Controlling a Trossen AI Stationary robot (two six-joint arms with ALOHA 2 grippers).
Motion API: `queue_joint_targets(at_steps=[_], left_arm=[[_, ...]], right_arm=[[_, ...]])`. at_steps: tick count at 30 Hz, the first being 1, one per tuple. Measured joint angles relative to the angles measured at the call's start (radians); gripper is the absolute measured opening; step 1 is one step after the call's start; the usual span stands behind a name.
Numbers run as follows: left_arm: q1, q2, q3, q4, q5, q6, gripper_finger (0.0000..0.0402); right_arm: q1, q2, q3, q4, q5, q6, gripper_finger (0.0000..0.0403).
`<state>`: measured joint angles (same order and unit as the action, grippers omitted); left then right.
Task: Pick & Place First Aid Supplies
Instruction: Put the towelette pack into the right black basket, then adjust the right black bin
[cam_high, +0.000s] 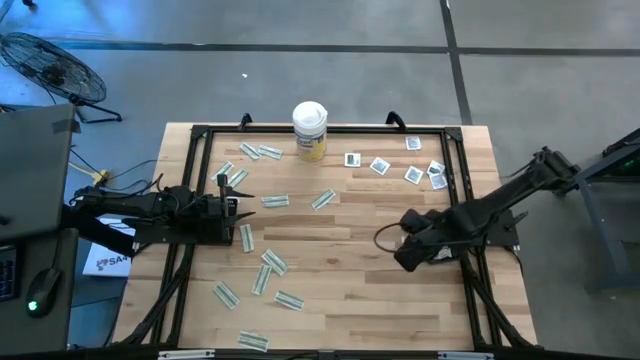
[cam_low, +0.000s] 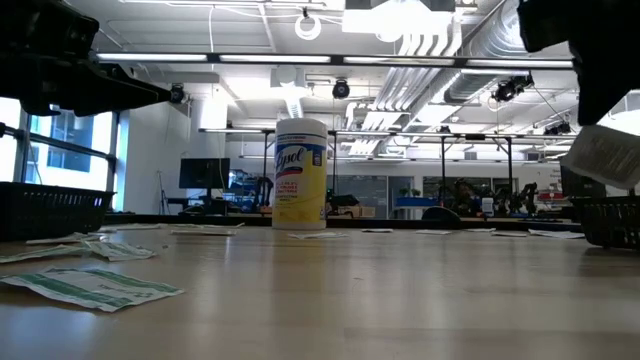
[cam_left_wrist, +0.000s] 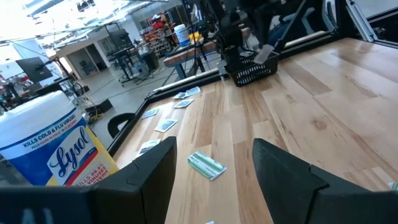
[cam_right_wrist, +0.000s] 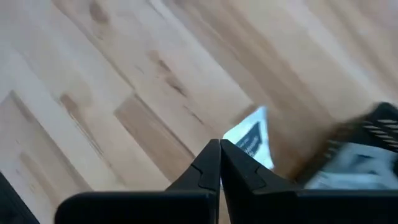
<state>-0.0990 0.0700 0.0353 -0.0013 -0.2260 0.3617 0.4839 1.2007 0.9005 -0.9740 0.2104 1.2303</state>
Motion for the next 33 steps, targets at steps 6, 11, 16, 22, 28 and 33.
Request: queue_joint_targets(at_steps=[6, 11, 16, 22, 28, 33], left_arm=[[0.0, 0.0, 0.0, 0.0, 0.0, 0.0, 0.0206], [0.0, 0.0, 0.0, 0.0, 0.0, 0.0, 0.0206], [0.0, 0.0, 0.0, 0.0, 0.0, 0.0, 0.0206], [0.0, 0.0, 0.0, 0.0, 0.0, 0.0, 0.0206], [0.0, 0.0, 0.0, 0.0, 0.0, 0.0, 0.0206], [0.0, 0.0, 0.0, 0.0, 0.0, 0.0, 0.0206]], right_arm=[[0.0, -0.084, 0.0, -0.23, 0.027, 0.072, 0.0001], [0.0, -0.087, -0.001, -0.373, 0.026, 0.148, 0.0001], [0.0, -0.084, -0.09, -0.303, -0.039, 0.168, 0.0001], [-0.017, -0.072, -0.186, -0.24, -0.058, 0.181, 0.0008], [-0.076, -0.068, -0.161, -0.235, -0.038, 0.11, 0.0043], [-0.149, -0.069, -0.161, -0.26, -0.018, 0.072, 0.0082]])
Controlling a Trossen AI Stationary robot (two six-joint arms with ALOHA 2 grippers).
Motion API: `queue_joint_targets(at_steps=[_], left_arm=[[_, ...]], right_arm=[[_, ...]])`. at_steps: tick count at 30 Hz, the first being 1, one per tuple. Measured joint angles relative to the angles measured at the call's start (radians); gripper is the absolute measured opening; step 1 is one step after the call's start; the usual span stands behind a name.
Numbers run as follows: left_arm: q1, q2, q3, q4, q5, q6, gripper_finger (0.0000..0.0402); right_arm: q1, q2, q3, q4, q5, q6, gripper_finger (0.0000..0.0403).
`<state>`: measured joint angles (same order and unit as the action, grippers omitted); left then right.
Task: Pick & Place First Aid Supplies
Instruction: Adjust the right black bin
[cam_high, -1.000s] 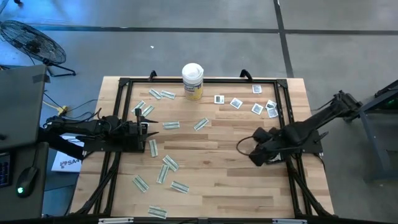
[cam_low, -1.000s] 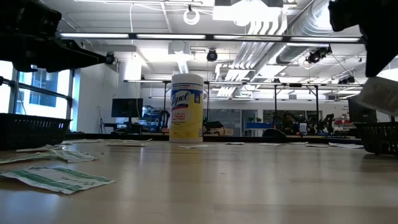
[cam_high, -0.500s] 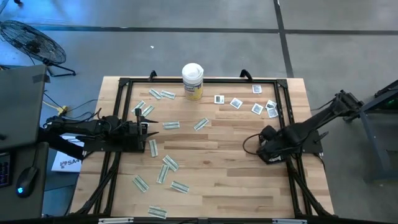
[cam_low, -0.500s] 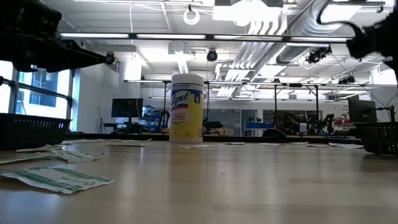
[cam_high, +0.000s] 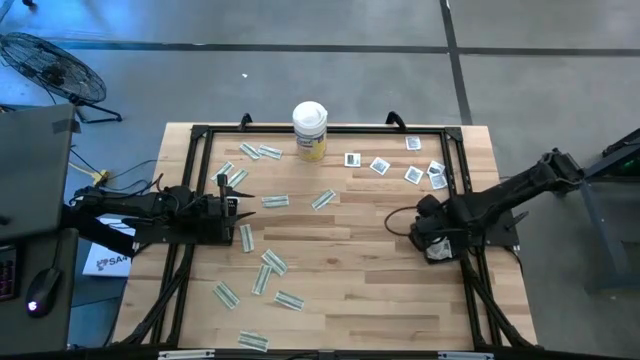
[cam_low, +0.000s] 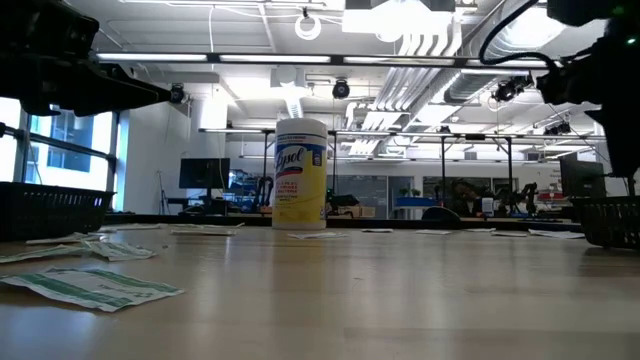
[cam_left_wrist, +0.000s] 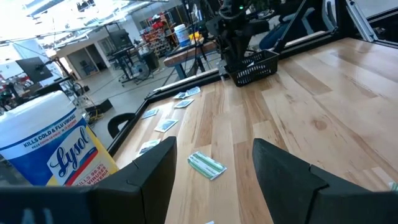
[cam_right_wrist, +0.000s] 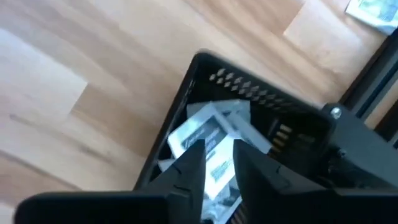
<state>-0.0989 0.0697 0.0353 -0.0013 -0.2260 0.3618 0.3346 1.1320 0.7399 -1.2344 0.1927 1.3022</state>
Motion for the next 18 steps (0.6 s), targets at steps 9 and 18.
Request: queue_joint_targets(at_steps=[9, 18], left_arm=[[0.0, 0.0, 0.0, 0.0, 0.0, 0.0, 0.0206], [0.0, 0.0, 0.0, 0.0, 0.0, 0.0, 0.0206]], right_arm=[[-0.158, 0.018, -0.003, 0.017, -0.086, -0.02, 0.0107], [-0.303, 0.12, -0.003, 0.047, -0.107, -0.099, 0.0095]])
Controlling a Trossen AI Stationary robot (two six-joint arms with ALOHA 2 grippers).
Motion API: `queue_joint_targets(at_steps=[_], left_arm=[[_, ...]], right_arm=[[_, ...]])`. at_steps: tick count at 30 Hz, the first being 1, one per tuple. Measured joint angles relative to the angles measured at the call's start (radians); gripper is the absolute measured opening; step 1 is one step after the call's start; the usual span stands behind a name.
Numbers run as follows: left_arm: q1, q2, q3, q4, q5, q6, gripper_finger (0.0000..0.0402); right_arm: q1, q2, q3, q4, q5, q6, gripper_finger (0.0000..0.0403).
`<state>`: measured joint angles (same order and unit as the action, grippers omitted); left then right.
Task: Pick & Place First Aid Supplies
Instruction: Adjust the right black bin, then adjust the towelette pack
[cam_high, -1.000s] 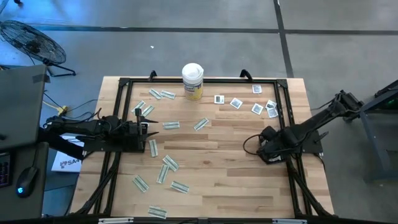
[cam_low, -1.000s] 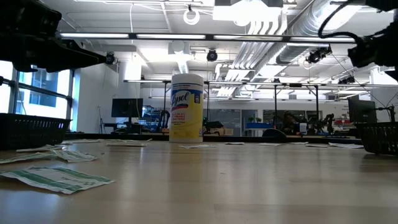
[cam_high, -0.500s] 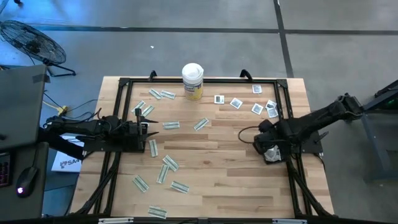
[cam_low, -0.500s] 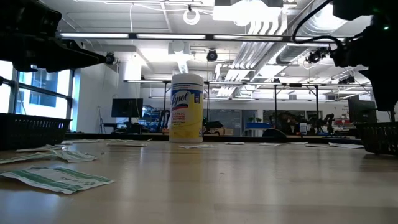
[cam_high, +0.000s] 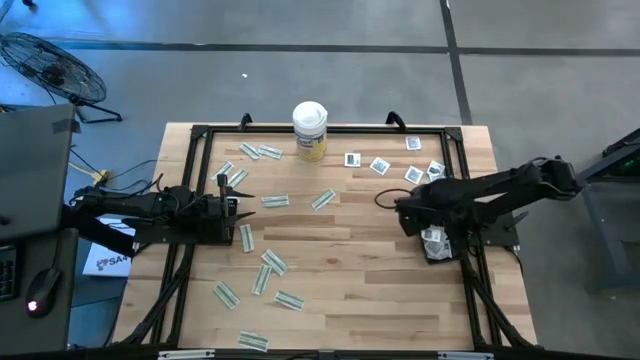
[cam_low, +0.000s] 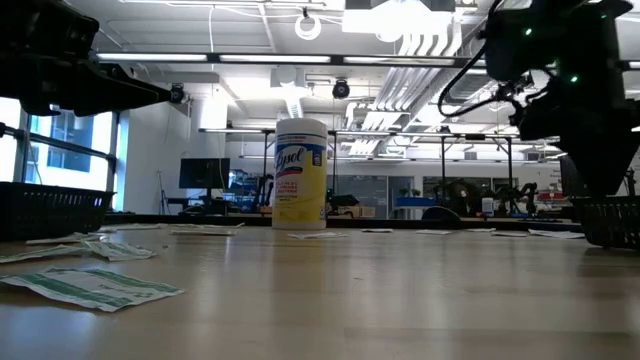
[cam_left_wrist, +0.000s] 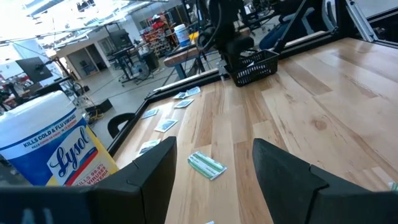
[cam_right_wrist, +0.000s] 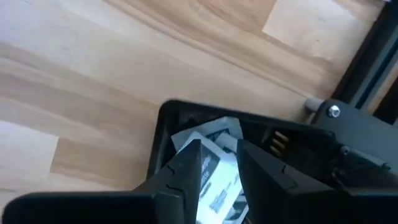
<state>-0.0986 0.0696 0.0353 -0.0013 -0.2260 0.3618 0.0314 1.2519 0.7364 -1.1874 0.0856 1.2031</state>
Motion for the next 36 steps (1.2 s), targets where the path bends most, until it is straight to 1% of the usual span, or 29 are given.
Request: queue_joint_targets(at_steps=[7, 12, 14, 16, 20, 22, 25, 29, 31, 34, 36], left_arm=[[0.0, 0.0, 0.0, 0.0, 0.0, 0.0, 0.0206], [0.0, 0.0, 0.0, 0.0, 0.0, 0.0, 0.0206], [0.0, 0.0, 0.0, 0.0, 0.0, 0.0, 0.0206], [0.0, 0.0, 0.0, 0.0, 0.0, 0.0, 0.0206], [0.0, 0.0, 0.0, 0.0, 0.0, 0.0, 0.0206], [0.0, 0.0, 0.0, 0.0, 0.0, 0.0, 0.0206], [0.0, 0.0, 0.0, 0.0, 0.0, 0.0, 0.0206], [0.0, 0.0, 0.0, 0.0, 0.0, 0.0, 0.0206], [0.0, 0.0, 0.0, 0.0, 0.0, 0.0, 0.0206], [0.0, 0.0, 0.0, 0.0, 0.0, 0.0, 0.0206], [0.0, 0.0, 0.0, 0.0, 0.0, 0.0, 0.0206]], right_arm=[[-0.075, 0.064, 0.0, 0.007, -0.008, -0.063, 0.0094], [-0.114, 0.069, 0.0, 0.007, 0.065, -0.086, 0.0094], [-0.122, 0.064, 0.0, -0.001, 0.06, -0.096, 0.0095], [-0.12, 0.056, 0.006, -0.018, 0.024, -0.111, 0.0094], [-0.062, 0.041, 0.009, -0.029, -0.056, -0.113, 0.0094], [-0.012, 0.04, 0.009, -0.03, -0.096, -0.155, 0.0094], [0.074, 0.04, 0.003, -0.031, -0.121, -0.246, 0.0094], [0.176, 0.04, 0.0, -0.037, -0.111, -0.427, 0.0094], [0.205, 0.04, 0.0, -0.037, -0.079, -0.503, 0.0094], [0.214, 0.043, 0.0, -0.034, -0.015, -0.613, 0.0094], [0.204, 0.044, 0.0, -0.025, 0.014, -0.659, 0.0094]])
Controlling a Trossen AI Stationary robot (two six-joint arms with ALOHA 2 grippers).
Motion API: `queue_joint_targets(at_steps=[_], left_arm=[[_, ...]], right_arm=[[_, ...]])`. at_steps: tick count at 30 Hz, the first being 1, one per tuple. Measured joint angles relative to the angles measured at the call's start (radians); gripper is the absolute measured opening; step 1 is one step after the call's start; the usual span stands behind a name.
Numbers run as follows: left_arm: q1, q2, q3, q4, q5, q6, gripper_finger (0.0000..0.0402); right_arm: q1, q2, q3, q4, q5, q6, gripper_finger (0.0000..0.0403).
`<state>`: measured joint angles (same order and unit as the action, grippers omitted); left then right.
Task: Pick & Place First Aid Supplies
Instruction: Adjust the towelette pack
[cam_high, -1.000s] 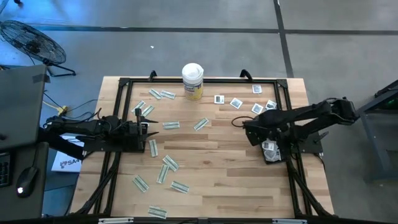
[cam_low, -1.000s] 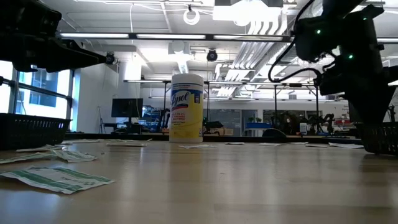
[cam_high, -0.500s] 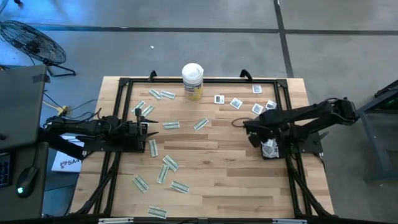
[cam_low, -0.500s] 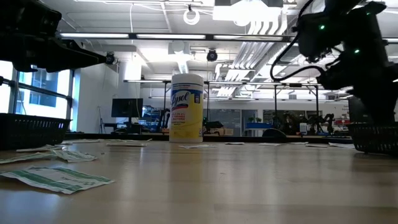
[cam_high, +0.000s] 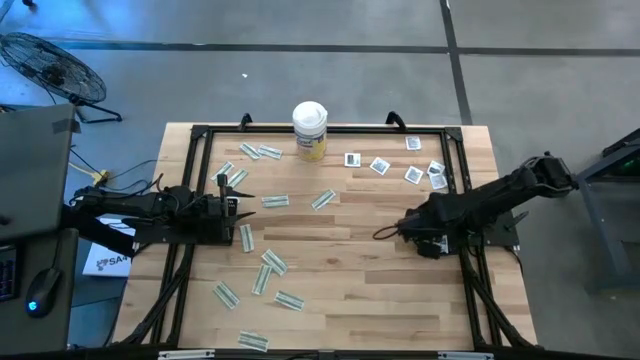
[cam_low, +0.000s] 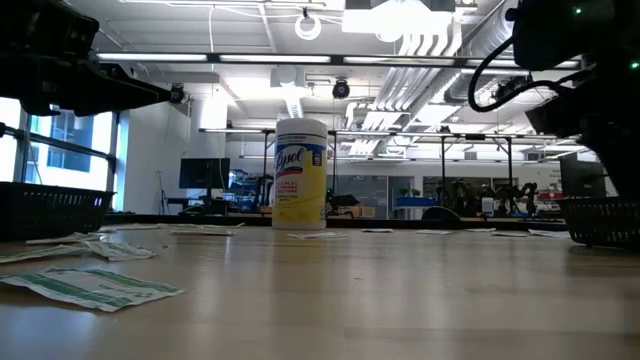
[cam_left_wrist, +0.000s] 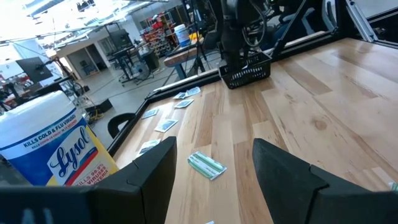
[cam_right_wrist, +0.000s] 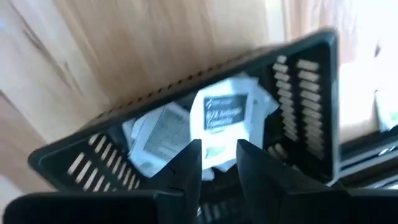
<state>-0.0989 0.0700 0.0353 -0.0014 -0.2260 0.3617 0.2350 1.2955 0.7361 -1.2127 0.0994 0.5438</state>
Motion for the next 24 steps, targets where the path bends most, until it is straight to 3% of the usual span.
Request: queue_joint_targets(at_steps=[11, 17, 24], left_arm=[[0.0, 0.0, 0.0, 0.0, 0.0, 0.0, 0.0206], [0.0, 0.0, 0.0, 0.0, 0.0, 0.0, 0.0206], [0.0, 0.0, 0.0, 0.0, 0.0, 0.0, 0.0206]], right_arm=[[-0.057, 0.008, -0.105, 0.109, -0.044, -0.15, 0.0094], [-0.057, 0.008, -0.13, 0.124, -0.088, -0.104, 0.0094], [-0.057, 0.005, -0.189, 0.28, -0.092, -0.073, 0.0094]])
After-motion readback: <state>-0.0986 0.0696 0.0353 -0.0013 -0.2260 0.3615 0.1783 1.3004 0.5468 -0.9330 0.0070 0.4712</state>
